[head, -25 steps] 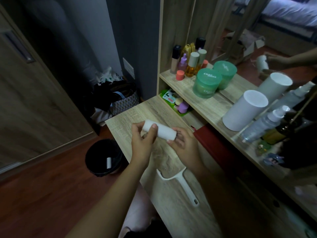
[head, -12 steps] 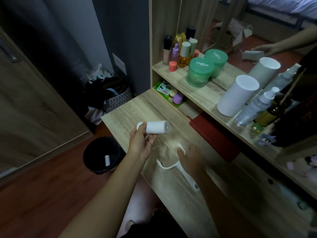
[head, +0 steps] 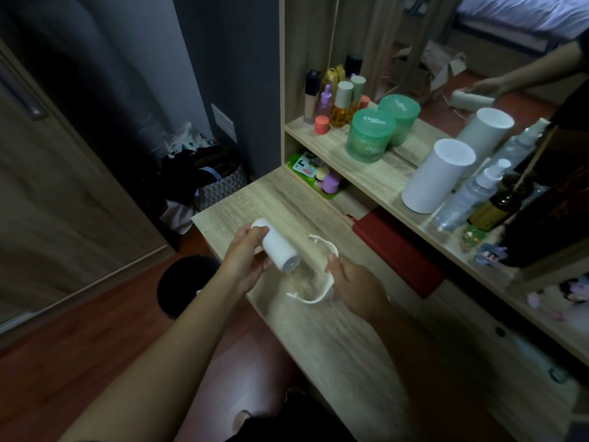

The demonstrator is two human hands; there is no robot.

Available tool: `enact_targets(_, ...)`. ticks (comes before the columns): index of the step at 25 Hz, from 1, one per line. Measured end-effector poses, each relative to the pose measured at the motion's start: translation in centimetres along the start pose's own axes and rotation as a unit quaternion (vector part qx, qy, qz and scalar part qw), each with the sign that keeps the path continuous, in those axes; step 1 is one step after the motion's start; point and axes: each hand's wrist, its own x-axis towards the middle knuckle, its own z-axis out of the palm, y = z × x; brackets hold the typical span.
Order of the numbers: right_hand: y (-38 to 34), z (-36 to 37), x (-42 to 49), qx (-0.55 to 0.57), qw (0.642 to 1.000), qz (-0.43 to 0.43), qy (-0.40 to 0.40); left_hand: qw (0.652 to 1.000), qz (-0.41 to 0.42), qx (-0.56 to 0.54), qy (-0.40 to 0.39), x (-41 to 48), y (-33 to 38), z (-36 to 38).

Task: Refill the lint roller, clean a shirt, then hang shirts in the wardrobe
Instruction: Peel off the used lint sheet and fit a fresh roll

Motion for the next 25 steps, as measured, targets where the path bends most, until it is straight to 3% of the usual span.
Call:
enact_targets(4,-1.1,-1.2,0.4,-0.057,0.996,-0.062,0.029,0.986,0.041,0.143,-0.077,-1.3,-0.1,0.5)
enact_targets(8,-1.3,-0.8,0.5,-0.097,0.993,-0.067,0.025,0.975,0.062,0.182,-0.112,-2.4,-0.8,0.6)
enact_targets(12,-2.0,-0.4,-0.1,-0.097,0.994,-0.042,0.037,0.958,0.116,0.246,-0.095,-3.3,-1.8,0.6)
enact_targets(17,-3.2,1.0,-0.8,-0.077,0.995,-0.03,0.052,0.909,0.21,0.351,-0.072,-3.6,-2.8,1.6)
enact_targets(20,-3.2,1.0,-0.7,-0.064,0.996,-0.032,0.056,0.918,0.22,0.328,-0.025,-3.0,-2.3,1.5)
enact_targets(25,-4.0,0.6,-0.4,-0.072,0.995,-0.027,0.069,0.931,0.18,0.317,-0.016,-3.2,-2.1,1.1)
